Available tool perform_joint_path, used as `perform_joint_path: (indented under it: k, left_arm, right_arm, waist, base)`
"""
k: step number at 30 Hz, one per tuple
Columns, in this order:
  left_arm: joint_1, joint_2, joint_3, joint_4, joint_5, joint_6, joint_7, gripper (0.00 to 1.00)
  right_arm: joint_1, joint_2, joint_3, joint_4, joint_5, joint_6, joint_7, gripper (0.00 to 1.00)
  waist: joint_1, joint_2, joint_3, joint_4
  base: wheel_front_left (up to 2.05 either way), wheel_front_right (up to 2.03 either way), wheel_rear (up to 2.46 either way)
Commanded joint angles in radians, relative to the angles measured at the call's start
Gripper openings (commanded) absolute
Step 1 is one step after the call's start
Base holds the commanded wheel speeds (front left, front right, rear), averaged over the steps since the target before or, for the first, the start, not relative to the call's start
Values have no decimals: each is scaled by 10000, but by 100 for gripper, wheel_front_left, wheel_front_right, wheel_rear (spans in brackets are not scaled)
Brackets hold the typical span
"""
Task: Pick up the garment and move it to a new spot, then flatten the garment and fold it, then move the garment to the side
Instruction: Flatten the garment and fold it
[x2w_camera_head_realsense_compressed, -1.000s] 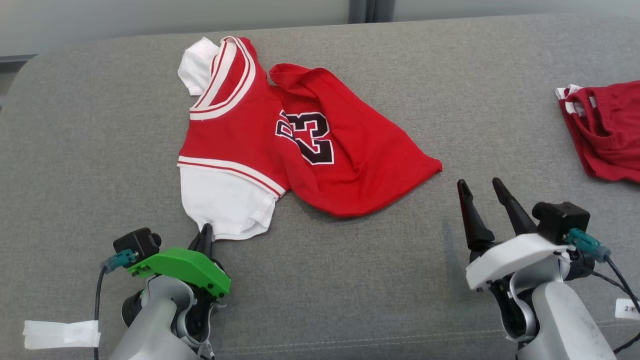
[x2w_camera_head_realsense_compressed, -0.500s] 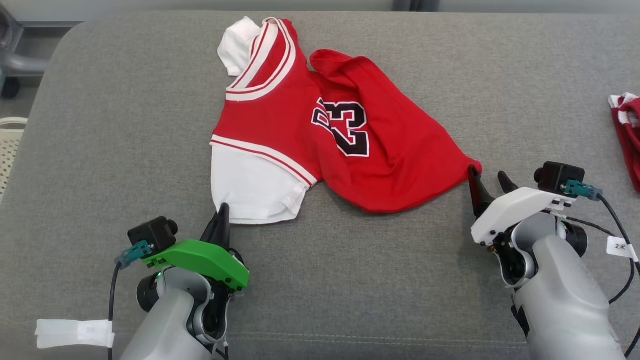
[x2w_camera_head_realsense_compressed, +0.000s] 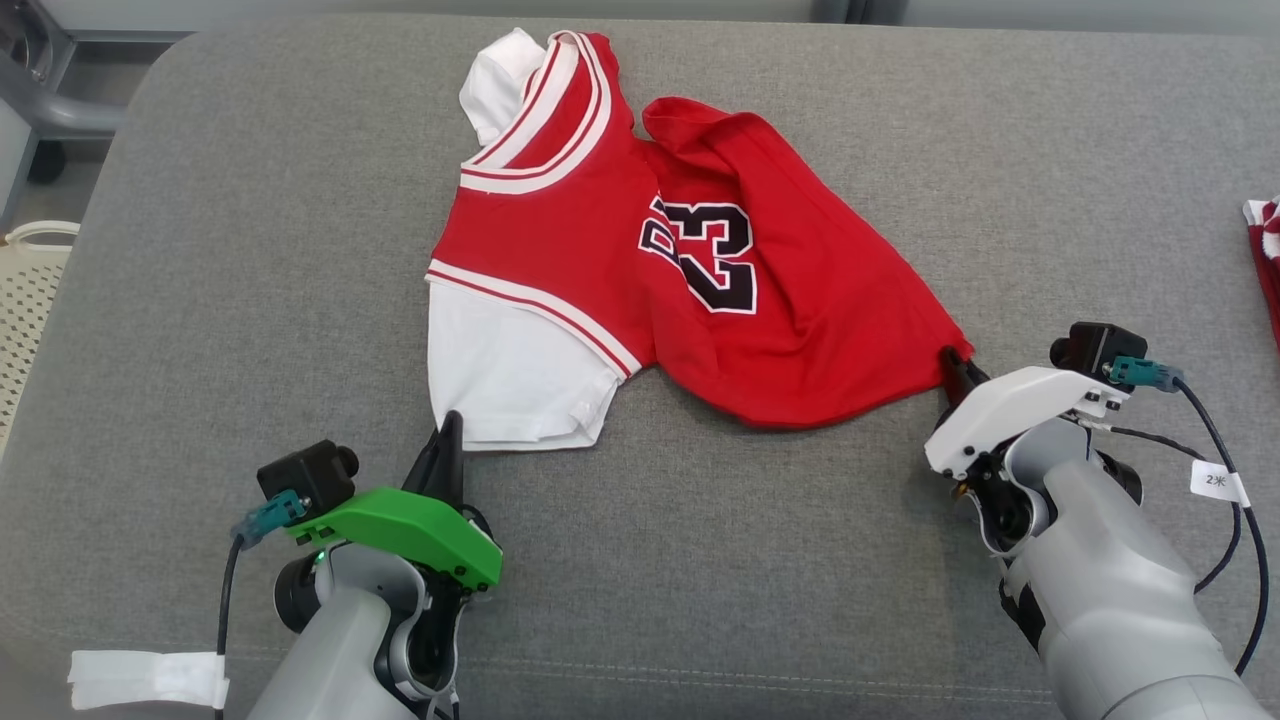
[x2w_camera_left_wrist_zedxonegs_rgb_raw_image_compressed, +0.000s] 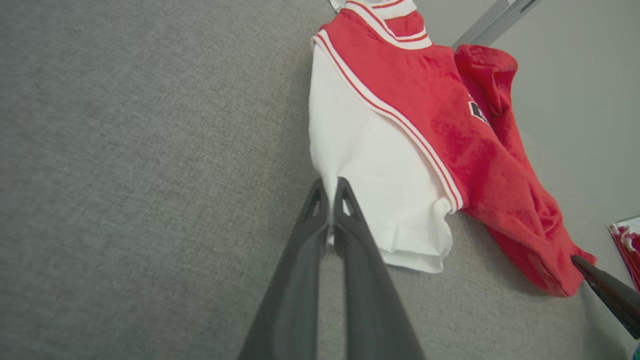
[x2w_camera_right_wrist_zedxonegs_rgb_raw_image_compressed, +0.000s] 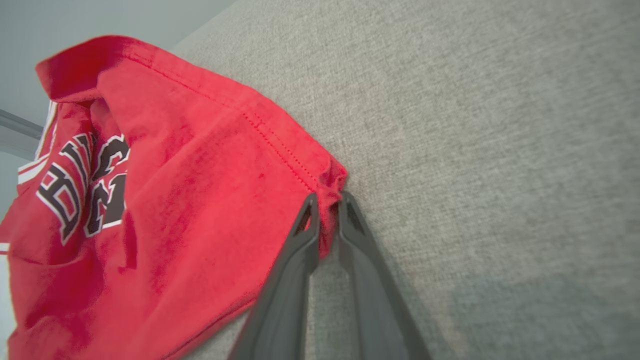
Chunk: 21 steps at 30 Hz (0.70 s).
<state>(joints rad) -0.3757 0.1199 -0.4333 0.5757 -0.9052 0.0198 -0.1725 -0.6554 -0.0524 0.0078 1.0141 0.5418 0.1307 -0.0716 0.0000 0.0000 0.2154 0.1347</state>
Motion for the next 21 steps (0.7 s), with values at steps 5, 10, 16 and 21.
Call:
perform_joint_path:
  k: [5,10,16,21]
  left_arm:
    - [232,48,237,-278,-327,-88,17,0]
    - [307,-89,868,-776,-1333,-435,134,0]
    - [-179,93,1502,-1975,-2056,-651,355,0]
    - [-864,480,1903,-3209,-2303,-321,783,0]
  right_arm:
    - [-361,7,111,320,1147,0,-97,0]
    - [-407,3,529,-514,3325,0,230,0]
    - [-289,-3,981,-1941,4975,1,488,0]
    - [-483,-181,1162,-3008,5572,1,716,0]
  waist:
    - [0,0,-81,-66]
    - [0,0,-268,-225]
    - [0,0,-600,-602]
    - [0,0,-982,-974]
  base:
    - [0,0,0]
    - [0,0,0]
    - [0,0,0]
    - [0,0,0]
